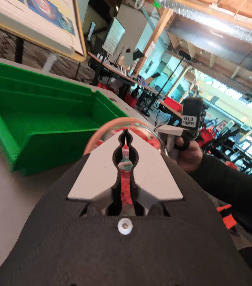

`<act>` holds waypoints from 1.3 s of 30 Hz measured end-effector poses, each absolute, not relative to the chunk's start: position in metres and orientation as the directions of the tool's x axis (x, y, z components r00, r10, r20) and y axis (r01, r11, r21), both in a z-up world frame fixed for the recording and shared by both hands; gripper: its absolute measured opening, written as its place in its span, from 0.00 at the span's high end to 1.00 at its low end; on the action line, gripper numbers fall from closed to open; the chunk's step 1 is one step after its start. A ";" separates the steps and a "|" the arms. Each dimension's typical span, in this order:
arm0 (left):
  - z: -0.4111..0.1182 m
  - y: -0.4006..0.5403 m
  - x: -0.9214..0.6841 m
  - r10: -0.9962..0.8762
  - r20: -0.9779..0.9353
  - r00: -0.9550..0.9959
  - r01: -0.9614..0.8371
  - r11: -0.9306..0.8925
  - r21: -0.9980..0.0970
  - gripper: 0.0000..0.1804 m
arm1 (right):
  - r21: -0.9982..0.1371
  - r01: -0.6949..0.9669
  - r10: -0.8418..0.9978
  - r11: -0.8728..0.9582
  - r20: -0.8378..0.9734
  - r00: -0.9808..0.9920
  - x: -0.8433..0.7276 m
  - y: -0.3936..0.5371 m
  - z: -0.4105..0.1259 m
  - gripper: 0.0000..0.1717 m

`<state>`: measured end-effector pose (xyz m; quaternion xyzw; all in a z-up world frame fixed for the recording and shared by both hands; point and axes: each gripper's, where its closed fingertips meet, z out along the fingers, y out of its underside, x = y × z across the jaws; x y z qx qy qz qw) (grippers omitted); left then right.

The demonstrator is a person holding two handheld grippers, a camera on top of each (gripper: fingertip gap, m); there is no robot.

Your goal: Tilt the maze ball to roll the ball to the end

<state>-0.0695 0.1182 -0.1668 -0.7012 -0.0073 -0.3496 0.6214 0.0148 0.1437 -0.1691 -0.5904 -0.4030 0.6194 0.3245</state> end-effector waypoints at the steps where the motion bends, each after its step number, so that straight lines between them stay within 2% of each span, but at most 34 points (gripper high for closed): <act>1: -0.160 0.118 -0.082 -0.421 0.510 0.750 0.469 -0.206 -0.859 1.00 | -0.895 0.100 0.893 -0.436 -0.444 -0.079 0.016 0.150 -0.171 1.00; 3: -0.157 0.118 -0.102 -0.384 0.477 0.791 0.435 -0.197 -0.879 0.97 | -0.879 0.137 0.878 -0.456 -0.470 -0.089 0.019 0.160 -0.174 1.00; 4: -0.158 0.117 -0.109 -0.369 0.462 0.807 0.416 -0.201 -0.887 0.96 | -0.880 0.145 0.882 -0.453 -0.466 -0.071 0.022 0.167 -0.176 0.97; 8: -0.199 0.120 -0.094 -0.361 0.527 0.770 0.410 -0.353 -0.841 0.90 | -0.852 0.125 0.859 -0.509 -0.511 0.014 0.039 0.189 -0.191 0.76; 10: -0.212 0.122 -0.085 -0.343 0.599 0.723 0.473 -0.385 -0.792 0.87 | -0.811 0.135 0.818 -0.569 -0.575 -0.007 0.044 0.188 -0.199 0.65; 12: -0.223 0.123 -0.074 -0.343 0.632 0.695 0.481 -0.432 -0.763 0.84 | -0.804 0.181 0.816 -0.566 -0.578 -0.013 0.046 0.181 -0.206 0.66; 14: -0.223 0.123 -0.071 -0.345 0.678 0.649 0.532 -0.431 -0.729 0.85 | -0.802 0.207 0.817 -0.560 -0.577 -0.024 0.045 0.176 -0.211 0.72; 18: -0.227 0.119 -0.070 -0.318 0.689 0.651 0.538 -0.447 -0.715 0.89 | -0.791 0.216 0.797 -0.572 -0.598 -0.081 0.044 0.161 -0.211 0.78; 19: -0.226 0.117 -0.069 -0.321 0.693 0.645 0.543 -0.446 -0.712 0.88 | -0.800 0.217 0.806 -0.559 -0.585 -0.082 0.046 0.159 -0.212 0.84; 20: -0.228 0.114 -0.069 -0.310 0.692 0.652 0.536 -0.457 -0.710 0.87 | -0.812 0.231 0.818 -0.535 -0.567 -0.099 0.047 0.154 -0.212 0.95; 27: -0.214 0.074 -0.084 -0.265 0.708 0.654 0.585 -0.417 -0.696 0.83 | -0.821 0.251 0.826 -0.512 -0.551 -0.118 0.053 0.133 -0.213 0.93; 30: -0.203 0.043 -0.075 -0.330 0.702 0.631 0.567 -0.422 -0.708 0.81 | -0.833 0.277 0.840 -0.479 -0.526 -0.130 0.055 0.126 -0.219 0.95; 34: -0.216 0.027 -0.058 -0.384 0.653 0.652 0.466 -0.476 -0.746 0.79 | -0.835 0.291 0.833 -0.467 -0.526 -0.174 0.055 0.113 -0.217 0.95; 38: -0.214 0.034 -0.058 -0.436 0.647 0.626 0.444 -0.483 -0.755 0.80 | -0.834 0.298 0.835 -0.464 -0.524 -0.165 0.054 0.116 -0.219 0.95; 39: -0.213 0.036 -0.059 -0.443 0.641 0.627 0.433 -0.486 -0.759 0.85 | -0.833 0.306 0.836 -0.460 -0.523 -0.166 0.055 0.116 -0.220 0.95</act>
